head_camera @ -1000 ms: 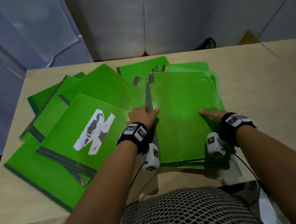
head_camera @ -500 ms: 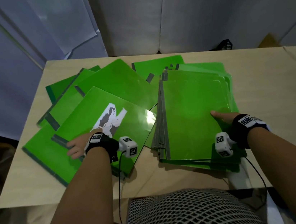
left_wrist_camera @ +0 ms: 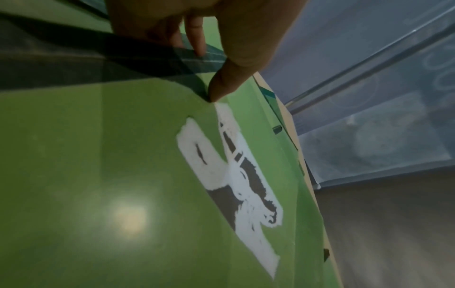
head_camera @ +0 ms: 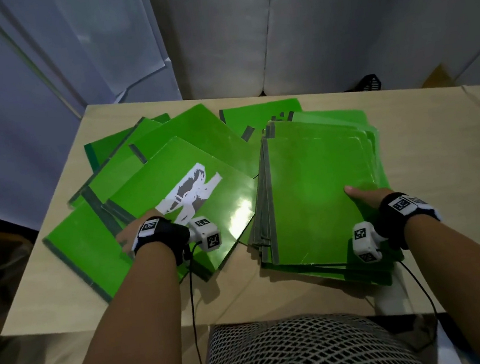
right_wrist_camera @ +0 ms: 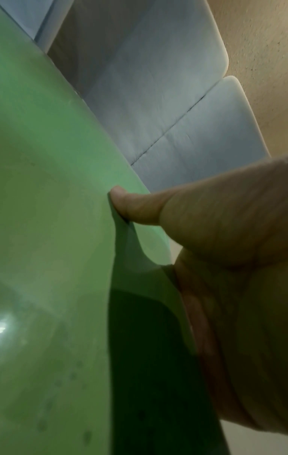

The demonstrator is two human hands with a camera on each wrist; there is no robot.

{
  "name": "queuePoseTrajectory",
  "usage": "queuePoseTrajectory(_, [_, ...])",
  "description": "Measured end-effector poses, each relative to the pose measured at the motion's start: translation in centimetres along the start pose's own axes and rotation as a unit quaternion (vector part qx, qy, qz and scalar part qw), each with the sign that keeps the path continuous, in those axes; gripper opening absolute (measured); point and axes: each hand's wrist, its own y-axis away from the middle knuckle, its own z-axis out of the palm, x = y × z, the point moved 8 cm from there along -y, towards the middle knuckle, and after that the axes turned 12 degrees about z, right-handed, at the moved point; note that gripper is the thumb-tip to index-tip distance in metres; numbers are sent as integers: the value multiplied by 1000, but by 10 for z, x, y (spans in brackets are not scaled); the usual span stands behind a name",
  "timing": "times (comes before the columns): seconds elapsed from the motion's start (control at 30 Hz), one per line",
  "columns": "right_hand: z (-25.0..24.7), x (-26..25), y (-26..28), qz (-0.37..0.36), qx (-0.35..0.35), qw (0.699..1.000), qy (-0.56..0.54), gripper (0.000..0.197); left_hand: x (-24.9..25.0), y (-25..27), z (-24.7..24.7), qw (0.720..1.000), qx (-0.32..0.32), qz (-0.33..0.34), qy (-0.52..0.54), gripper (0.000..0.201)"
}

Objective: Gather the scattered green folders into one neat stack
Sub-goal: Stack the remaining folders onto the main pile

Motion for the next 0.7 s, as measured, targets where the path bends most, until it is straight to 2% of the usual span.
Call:
queuePoseTrajectory(0.03, [1,2,0,6,-7,1000,-1,109,5,3,1,1000,3,6,31,50])
queuePoseTrajectory(0.07, [2,2,-5,5,-12,1000,-3,111,15,9,1,998,2,40,50,43])
queuePoseTrajectory(0.13, [2,3,-12,3,-21,1000,2,112,28,18,-17,985,51,72,147,36])
queuePoseTrajectory(0.2, [3,2,-7,2,-23,1000,8,110,48,18,-35,957,116,113,242,18])
queuePoseTrajectory(0.3, [-1,-2,9,-3,-3,999,32,99,82,12,-54,936,149,187,257,27])
queuePoseTrajectory(0.37, [-3,-4,15,-4,8,999,49,95,98,1,-54,936,148,180,265,32])
queuePoseTrajectory(0.5, [-2,-5,12,-11,7,999,51,91,106,-27,-23,962,81,150,213,25])
queuePoseTrajectory(0.57, [0,-2,12,-3,-2,999,43,89,102,-38,-10,978,43,139,147,10])
queuePoseTrajectory(0.63, [2,2,10,6,-16,1000,25,93,95,-49,10,988,-33,149,21,36])
queuePoseTrajectory(0.7, [5,5,2,12,-30,999,31,116,87,-50,28,976,-130,163,-67,48])
